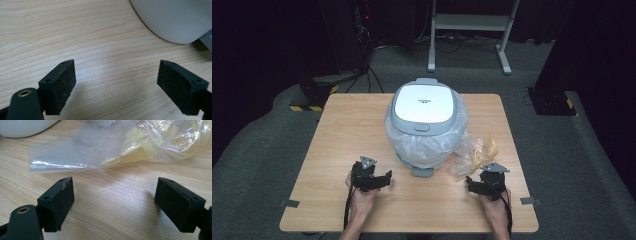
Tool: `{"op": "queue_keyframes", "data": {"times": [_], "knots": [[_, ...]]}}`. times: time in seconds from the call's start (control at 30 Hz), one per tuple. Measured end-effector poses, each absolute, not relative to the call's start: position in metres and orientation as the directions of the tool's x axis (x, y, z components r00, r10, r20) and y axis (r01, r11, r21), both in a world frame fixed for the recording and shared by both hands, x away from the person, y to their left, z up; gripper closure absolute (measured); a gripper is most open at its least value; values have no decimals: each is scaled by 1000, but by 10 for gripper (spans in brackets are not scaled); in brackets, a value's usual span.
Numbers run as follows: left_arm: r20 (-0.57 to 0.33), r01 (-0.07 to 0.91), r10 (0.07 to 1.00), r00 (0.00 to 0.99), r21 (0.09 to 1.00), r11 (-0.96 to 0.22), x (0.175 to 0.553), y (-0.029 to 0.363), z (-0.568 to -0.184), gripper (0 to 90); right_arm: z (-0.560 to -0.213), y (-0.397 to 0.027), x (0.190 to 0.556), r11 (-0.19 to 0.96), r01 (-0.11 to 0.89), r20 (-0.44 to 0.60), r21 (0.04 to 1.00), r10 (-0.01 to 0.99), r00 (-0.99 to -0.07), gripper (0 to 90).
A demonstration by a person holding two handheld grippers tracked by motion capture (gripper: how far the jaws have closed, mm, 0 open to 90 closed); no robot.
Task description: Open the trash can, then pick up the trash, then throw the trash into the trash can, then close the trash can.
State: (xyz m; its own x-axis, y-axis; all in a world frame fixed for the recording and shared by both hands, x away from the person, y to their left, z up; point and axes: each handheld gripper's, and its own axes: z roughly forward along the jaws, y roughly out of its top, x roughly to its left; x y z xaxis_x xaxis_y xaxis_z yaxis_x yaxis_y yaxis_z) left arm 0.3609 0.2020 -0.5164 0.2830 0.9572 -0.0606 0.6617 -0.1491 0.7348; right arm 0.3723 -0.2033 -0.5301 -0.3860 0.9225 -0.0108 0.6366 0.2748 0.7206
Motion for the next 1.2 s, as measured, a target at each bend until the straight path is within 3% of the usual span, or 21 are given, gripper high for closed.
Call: {"op": "queue_keyframes", "data": {"times": [1.2], "knots": [[-128,632,906,403,755,-174,373,159,-498,140,-530,-203,372,279,633,-11,722,920,-392,173]]}}
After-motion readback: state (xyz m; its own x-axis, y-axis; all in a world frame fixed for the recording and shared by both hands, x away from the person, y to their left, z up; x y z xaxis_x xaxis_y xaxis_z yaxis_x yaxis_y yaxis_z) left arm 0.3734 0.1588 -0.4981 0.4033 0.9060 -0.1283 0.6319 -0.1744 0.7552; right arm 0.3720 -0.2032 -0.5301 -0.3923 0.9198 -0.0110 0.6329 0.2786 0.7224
